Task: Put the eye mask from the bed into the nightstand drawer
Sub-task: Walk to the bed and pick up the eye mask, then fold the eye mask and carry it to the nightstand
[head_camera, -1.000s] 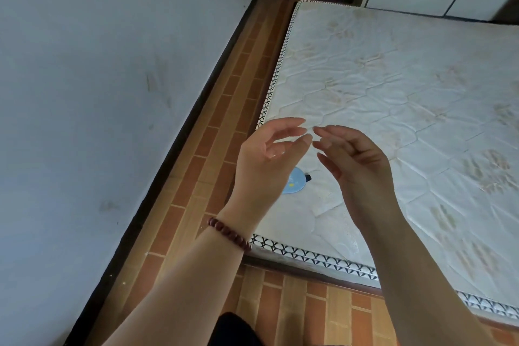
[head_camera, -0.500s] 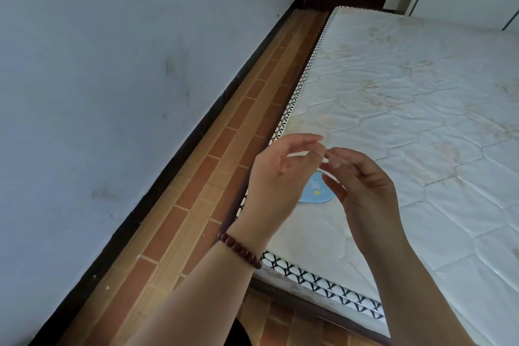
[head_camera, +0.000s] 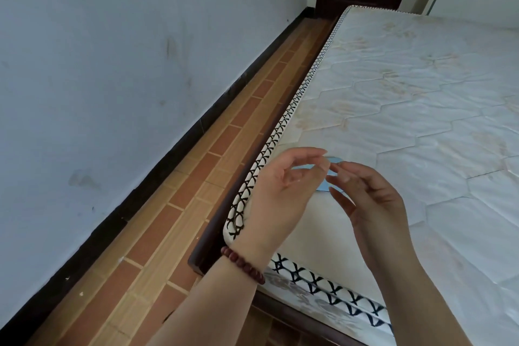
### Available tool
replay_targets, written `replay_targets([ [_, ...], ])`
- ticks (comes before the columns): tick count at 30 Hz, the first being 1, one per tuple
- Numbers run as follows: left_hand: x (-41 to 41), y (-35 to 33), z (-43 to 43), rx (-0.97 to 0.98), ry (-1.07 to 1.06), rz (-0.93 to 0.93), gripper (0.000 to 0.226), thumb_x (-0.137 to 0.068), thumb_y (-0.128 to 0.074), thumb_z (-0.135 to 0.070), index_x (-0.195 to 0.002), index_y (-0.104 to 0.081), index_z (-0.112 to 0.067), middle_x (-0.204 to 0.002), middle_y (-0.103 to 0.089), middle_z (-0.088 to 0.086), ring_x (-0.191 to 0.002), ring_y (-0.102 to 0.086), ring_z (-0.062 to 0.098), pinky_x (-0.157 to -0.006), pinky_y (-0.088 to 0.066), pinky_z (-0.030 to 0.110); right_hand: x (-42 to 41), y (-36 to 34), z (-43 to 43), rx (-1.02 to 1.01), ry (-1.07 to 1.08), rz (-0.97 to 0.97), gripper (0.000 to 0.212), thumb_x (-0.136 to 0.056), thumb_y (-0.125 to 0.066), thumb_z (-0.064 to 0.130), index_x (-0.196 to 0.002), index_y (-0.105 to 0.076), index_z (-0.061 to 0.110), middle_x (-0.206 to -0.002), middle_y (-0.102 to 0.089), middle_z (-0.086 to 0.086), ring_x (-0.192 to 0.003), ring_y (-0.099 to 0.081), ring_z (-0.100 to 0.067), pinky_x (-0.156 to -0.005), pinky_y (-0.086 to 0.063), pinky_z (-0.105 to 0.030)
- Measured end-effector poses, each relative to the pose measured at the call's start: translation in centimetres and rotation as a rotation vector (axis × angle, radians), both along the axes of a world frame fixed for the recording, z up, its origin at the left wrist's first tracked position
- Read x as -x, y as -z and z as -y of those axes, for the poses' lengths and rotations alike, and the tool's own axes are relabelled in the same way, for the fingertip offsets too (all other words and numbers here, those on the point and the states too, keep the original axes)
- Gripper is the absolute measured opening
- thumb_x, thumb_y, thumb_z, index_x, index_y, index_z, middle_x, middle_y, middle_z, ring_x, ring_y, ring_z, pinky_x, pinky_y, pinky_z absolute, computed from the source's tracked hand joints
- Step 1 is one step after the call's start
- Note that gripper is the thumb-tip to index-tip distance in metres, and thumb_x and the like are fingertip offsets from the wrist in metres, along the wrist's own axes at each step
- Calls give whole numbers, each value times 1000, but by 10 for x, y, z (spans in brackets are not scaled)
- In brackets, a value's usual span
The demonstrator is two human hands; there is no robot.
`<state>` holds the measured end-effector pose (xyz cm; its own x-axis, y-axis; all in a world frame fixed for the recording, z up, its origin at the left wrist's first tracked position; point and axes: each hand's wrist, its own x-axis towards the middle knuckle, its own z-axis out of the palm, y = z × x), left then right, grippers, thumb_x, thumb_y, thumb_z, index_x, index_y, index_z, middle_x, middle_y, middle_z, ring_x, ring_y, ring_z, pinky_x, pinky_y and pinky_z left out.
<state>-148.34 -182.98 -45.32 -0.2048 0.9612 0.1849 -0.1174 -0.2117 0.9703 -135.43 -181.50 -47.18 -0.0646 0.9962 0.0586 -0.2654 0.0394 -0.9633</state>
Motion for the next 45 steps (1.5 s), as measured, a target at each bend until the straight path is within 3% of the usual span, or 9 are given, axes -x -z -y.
replay_targets([
  [7,-6,56,-2,-7,31,-8,11,-86,-66,-10,-93,-70,-17,-82,-71,-19,-74,-67,-2,-71,-49,10,-8,50,-3,-15,15,-20,26,-63,-74,39,-86,-74,27,-101,-76,1,-106,-67,-23,-89,-51,-32],
  [19,1,82,-4,-35,33,-24,13,-88,-62,-12,-95,-72,-17,-96,-74,-3,-84,-69,2,-81,-52,16,3,73,-5,-69,-14,-37,22,-66,-72,39,-85,-74,28,-97,-76,2,-97,-69,-18,-85,-55,-26],
  [22,4,84,-16,-7,-1,-110,14,-89,-61,-16,-96,-72,-22,-91,-72,-11,-79,-66,-5,-72,-46,6,2,75,-15,-56,51,10,10,-75,-72,26,-85,-74,27,-94,-76,3,-95,-68,-16,-84,-54,-27],
  [26,3,99,-39,74,-35,-389,21,-89,-58,-18,-105,-69,-24,-99,-68,-19,-89,-64,-1,-75,-43,3,0,85,-36,-130,190,288,19,-83,-69,11,-80,-72,30,-83,-74,16,-81,-67,0,-75,-50,-13],
  [29,-3,110,-52,117,3,-613,27,-86,-58,-19,-111,-65,-25,-113,-67,-13,-104,-60,6,-88,-47,19,-1,95,-51,-204,188,530,31,-82,-69,9,-81,-67,39,-78,-68,31,-82,-62,12,-73,-45,-4],
  [33,-11,117,-67,141,39,-832,40,-85,-57,-18,-125,-58,-23,-127,-62,-2,-117,-56,14,-94,-45,27,-6,104,-63,-258,163,765,40,-81,-65,7,-86,-59,46,-89,-62,32,-87,-51,27,-78,-35,4],
  [35,-13,120,-71,149,45,-897,44,-86,-56,-16,-129,-55,-21,-131,-60,1,-120,-55,18,-97,-46,32,-10,109,-70,-285,150,841,34,-80,-64,4,-94,-65,35,-98,-67,20,-89,-54,21,-76,-31,7],
  [38,-15,123,-79,150,64,-1020,44,-87,-55,-16,-130,-52,-19,-128,-61,3,-117,-56,22,-95,-47,37,-12,113,-81,-264,124,965,34,-81,-62,4,-112,-67,17,-118,-68,2,-108,-59,-9,-81,-33,-2],
  [45,-17,134,-96,173,116,-1381,34,-90,-48,-11,-124,-53,-8,-126,-58,9,-115,-55,27,-94,-47,41,-6,122,-96,-174,-27,1187,37,-83,-54,13,-118,-63,19,-114,-69,-4,-106,-62,-25,-84,-46,-28],
])
